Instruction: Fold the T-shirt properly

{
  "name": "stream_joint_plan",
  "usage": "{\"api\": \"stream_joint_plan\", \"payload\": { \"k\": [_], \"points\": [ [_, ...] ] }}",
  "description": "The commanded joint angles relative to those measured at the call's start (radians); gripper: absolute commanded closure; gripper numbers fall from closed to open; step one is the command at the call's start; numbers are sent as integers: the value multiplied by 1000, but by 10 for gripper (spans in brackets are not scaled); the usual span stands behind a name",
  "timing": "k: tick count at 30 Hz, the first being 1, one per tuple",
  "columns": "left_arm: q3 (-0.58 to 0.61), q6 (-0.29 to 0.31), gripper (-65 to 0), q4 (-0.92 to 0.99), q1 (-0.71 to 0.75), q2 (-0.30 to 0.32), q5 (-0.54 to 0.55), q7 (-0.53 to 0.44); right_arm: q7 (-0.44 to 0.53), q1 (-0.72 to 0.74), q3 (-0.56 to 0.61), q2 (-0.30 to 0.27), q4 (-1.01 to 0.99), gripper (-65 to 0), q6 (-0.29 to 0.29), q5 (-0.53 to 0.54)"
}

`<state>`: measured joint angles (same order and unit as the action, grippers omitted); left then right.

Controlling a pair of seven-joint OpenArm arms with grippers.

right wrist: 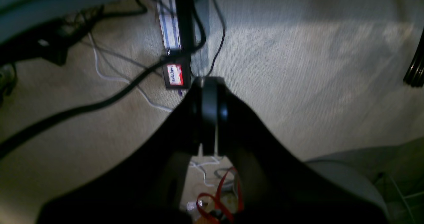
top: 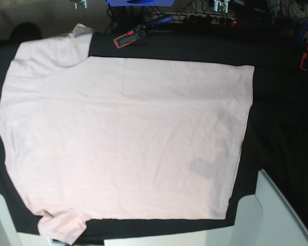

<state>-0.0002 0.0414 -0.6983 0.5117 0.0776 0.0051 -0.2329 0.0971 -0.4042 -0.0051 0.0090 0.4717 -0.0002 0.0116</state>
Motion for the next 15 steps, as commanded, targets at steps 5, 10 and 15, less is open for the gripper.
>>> {"api": "stream_joint_plan", "payload": {
  "k": [5, 10, 15],
  "points": [
    [-2, -8, 0, 61, -41, 9, 2, -4, 5, 8, -2, -1, 5, -1, 1, 0],
    [13, -8, 0, 498, -279, 9, -9, 28, -4, 101, -2, -2, -158, -6, 1, 0],
    [13, -5, 0, 598, -348, 9, -9, 60, -6, 173, 1, -2, -313, -4, 1, 0]
  ]
}}
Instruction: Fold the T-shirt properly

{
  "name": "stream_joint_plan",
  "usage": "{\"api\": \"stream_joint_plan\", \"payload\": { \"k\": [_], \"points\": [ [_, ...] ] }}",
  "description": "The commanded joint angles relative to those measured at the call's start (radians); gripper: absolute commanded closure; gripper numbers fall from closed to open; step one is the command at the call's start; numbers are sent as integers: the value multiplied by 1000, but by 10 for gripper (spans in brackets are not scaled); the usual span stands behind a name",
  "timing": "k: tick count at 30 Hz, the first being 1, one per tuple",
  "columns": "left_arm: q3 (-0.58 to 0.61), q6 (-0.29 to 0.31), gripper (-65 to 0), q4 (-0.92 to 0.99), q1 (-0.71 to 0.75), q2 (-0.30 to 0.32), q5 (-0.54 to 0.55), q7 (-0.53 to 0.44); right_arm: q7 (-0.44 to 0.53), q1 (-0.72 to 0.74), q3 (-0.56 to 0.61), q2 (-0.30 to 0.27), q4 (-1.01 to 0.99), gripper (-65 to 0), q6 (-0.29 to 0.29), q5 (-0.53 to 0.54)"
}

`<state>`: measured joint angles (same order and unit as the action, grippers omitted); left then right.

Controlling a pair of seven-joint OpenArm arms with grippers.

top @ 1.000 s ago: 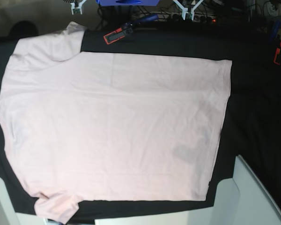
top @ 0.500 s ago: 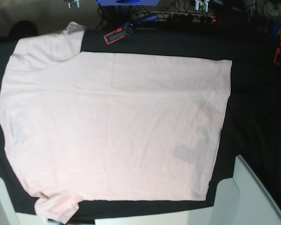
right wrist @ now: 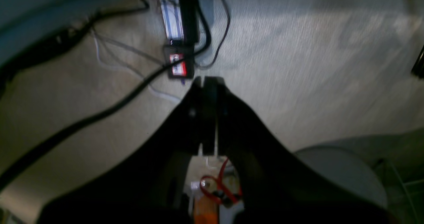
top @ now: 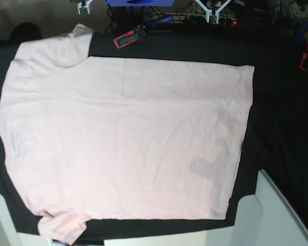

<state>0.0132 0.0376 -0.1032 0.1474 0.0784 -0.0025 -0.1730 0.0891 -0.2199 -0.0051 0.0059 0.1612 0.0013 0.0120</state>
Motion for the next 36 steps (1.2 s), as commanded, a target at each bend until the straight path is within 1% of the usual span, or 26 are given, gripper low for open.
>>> {"api": "stream_joint_plan", "payload": {
  "k": [1, 3, 6, 8, 10, 12, 15, 17, 18, 21, 24, 25, 27, 33, 36],
  "points": [
    [0, -2, 0, -10, 27, 8, -1, 0, 2, -11, 1, 1, -1, -6, -1, -1],
    [0, -3, 0, -25, 36, 8, -1, 3, 2, -9, -2, 1, -5, -7, -1, -1],
    [0, -3, 0, -28, 36, 4, -1, 85, -4, -2, -2, 1, -9, -9, -2, -1],
    [-2, -3, 0, -30, 33, 1, -1, 149, -68, 1, -2, 1, -7, -10, -2, -1],
    [-2, -3, 0, -31, 31, -1, -1, 178, -127, 17, -3, 1, -4, -10, -2, -1],
    [-2, -3, 0, -31, 30, -1, -1, 183, -142, 20, -3, 1, -2, -10, -2, -1],
    [-2, -3, 0, -31, 34, -1, -1, 181, -142, 17, -3, 3, -1, -10, -2, -1],
    [-8, -2, 0, -45, 39, 1, 6, 163, -127, 12, -3, 4, 11, -3, -2, -1],
    [-9, -2, 0, -76, 60, 1, 6, 131, -98, 0, 3, 4, 38, -1, -2, -1],
    [-12, -2, 0, -266, 191, 8, 8, -72, 28, -86, 4, 4, 153, -1, -2, -1],
    [-9, -2, 0, -438, 326, 21, 8, -271, 123, -178, 4, 4, 265, -1, -2, -1],
    [-3, -2, 0, -471, 354, 24, 8, -322, 143, -200, 4, 4, 295, -1, -2, -1],
    [-3, -2, 0, -494, 384, 25, 8, -409, 150, -232, 4, 6, 346, -1, -2, -1],
    [-12, -3, 0, -499, 420, 28, 8, -603, 150, -318, 4, 7, 493, -1, -2, -1],
    [-12, -3, 0, -498, 432, 28, 8, -652, 150, -385, 4, 7, 616, -1, -2, -1]
  ]
}}
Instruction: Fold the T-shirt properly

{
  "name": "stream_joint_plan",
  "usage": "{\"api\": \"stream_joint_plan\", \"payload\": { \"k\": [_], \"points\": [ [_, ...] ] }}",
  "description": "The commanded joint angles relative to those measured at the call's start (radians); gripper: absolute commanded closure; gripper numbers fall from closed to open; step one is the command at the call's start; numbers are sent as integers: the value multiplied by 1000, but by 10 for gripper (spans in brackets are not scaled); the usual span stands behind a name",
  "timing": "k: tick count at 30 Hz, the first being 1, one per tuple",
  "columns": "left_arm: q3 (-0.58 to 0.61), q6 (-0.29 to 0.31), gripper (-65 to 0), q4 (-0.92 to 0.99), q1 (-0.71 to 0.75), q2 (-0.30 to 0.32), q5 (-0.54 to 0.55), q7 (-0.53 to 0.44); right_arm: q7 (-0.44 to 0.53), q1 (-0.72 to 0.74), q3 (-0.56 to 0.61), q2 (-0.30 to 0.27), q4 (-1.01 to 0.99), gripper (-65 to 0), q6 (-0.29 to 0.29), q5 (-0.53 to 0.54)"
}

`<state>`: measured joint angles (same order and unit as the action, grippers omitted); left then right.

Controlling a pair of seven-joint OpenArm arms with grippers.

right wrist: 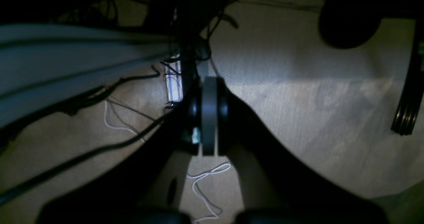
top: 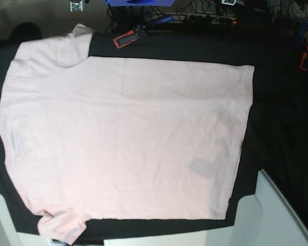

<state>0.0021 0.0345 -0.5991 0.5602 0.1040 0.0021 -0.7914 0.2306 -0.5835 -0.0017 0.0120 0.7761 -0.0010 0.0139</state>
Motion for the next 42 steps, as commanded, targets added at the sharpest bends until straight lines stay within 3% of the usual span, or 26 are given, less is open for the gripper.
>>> {"api": "stream_joint_plan", "payload": {
  "k": [1, 7, 12, 14, 16, 18, 20, 22, 29, 34, 36, 38, 40, 42],
  "points": [
    [-1, -2, 0, -2, 21, 3, 3, -33, 8, -43, -1, 1, 35, -1, 0, -2],
    [-3, -2, 0, 43, 10, 1, 5, -29, 6, -100, -2, 1, 131, -1, -1, -4],
    [3, -2, 0, 95, -22, -2, 5, 3, -13, -19, -2, -2, -13, -1, -1, -5],
    [8, -2, 0, 175, -88, -2, -3, 126, -113, 81, -5, -5, -177, -7, -1, -5],
    [9, -2, 0, 319, -196, -2, -4, 338, -201, 205, -4, -20, -404, -9, 0, -5],
    [9, 3, 0, 451, -302, -3, -6, 508, -178, 291, 1, -27, -564, -9, 2, -5],
    [11, 3, 0, 509, -358, -3, -6, 591, -106, 320, 1, -27, -628, -9, 2, -5],
    [11, 3, 0, 492, -361, 1, -6, 596, -64, 322, -1, -27, -637, -10, 2, -5],
    [11, 3, 0, 473, -349, -2, -6, 596, -73, 323, -5, -30, -636, -10, 2, -5],
    [9, 3, -44, 473, -351, -5, -6, 596, -69, 323, -5, -30, -631, -10, 2, -5],
    [9, 2, -84, 473, -351, -5, -4, 596, -69, 323, -5, -30, -631, -10, 2, -5],
    [9, 0, -191, 473, -352, -5, -1, 596, -69, 323, -5, -30, -631, -10, 2, -5],
    [9, 0, -341, 473, -352, -5, -4, 602, -69, 325, -5, -30, -630, -10, 2, -5],
    [9, 5, -406, 473, -351, -5, -6, 602, -69, 325, -5, -30, -630, -10, 2, -5]
  ]
}}
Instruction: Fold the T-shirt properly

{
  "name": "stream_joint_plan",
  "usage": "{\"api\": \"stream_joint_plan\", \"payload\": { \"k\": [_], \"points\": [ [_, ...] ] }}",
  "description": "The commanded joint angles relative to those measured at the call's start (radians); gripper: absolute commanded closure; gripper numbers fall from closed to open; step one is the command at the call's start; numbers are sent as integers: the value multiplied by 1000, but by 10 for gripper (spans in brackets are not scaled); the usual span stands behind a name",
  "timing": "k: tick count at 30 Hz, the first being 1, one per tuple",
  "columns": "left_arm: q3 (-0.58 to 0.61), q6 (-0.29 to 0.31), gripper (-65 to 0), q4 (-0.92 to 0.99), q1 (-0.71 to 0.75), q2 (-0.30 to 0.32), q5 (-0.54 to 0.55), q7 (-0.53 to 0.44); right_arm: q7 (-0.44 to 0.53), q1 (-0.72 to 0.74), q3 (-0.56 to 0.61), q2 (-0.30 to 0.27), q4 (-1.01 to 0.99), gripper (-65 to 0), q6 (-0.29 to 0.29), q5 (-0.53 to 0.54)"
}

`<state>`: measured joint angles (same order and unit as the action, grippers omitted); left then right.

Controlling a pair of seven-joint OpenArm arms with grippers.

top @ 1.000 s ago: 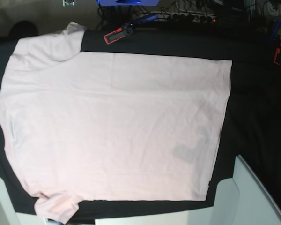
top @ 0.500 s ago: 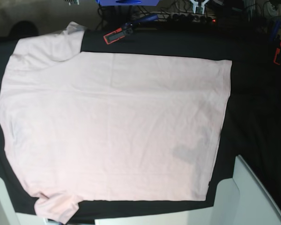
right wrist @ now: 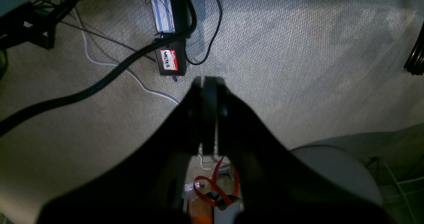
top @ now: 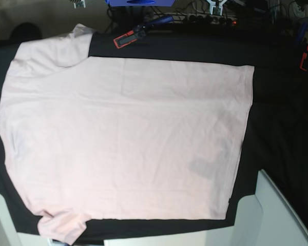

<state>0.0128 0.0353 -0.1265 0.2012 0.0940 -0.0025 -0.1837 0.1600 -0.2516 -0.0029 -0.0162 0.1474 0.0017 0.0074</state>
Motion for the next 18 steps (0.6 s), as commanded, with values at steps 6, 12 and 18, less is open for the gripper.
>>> {"api": "stream_joint_plan", "payload": {
  "k": [6, 12, 18],
  "points": [
    [0, 4, -166, -2, 7, 5, -3, -4, 2, -1, 1, -1, -1, -10, -1, 1],
    [-3, 2, -153, -2, 2, 5, 3, -10, 2, -1, 2, -1, -1, -10, -1, 1],
    [0, 2, -286, -2, 2, -7, -1, -7, 2, -1, 2, -1, -1, -10, -1, 1]
  ]
}}
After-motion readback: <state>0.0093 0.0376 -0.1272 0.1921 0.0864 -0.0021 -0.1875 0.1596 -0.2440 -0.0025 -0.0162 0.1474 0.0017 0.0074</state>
